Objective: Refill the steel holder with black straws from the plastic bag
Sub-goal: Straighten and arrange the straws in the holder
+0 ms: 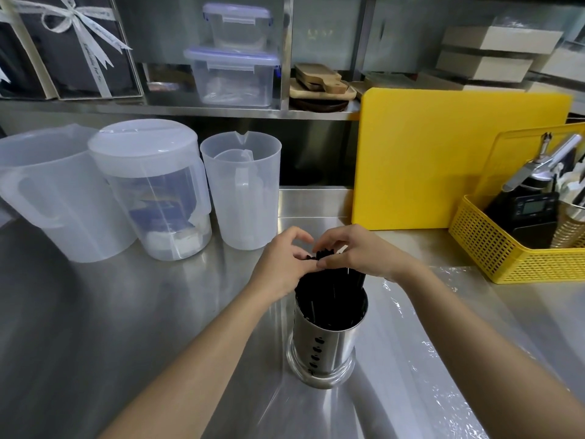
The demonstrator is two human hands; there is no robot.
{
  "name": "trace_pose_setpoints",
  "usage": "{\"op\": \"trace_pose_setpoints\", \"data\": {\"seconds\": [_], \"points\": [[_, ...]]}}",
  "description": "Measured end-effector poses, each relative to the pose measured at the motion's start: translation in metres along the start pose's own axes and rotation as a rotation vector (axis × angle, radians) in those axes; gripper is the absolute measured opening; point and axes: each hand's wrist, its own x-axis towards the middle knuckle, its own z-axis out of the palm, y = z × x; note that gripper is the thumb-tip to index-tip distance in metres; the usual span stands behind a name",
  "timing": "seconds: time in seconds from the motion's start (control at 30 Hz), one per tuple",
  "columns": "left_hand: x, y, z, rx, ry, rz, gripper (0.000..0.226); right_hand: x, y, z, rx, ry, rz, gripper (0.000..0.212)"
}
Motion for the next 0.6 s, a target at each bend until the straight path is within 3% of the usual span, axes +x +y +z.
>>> {"op": "trace_pose_setpoints", "data": {"seconds": [0.2,0.6], "points": [[-0.006,-0.0028,-0.0062,-0.045,-0.123,-0.027,0.055,0.0025,0.0036,0.004,-0.037,0.054,-0.043,0.01],[-0.0094,-0.009,-0.0027,-0.132,-0.019,-0.063,0.05,0.0,0.0047,0.0074,-0.08,-0.03,0.006,0.006]]}}
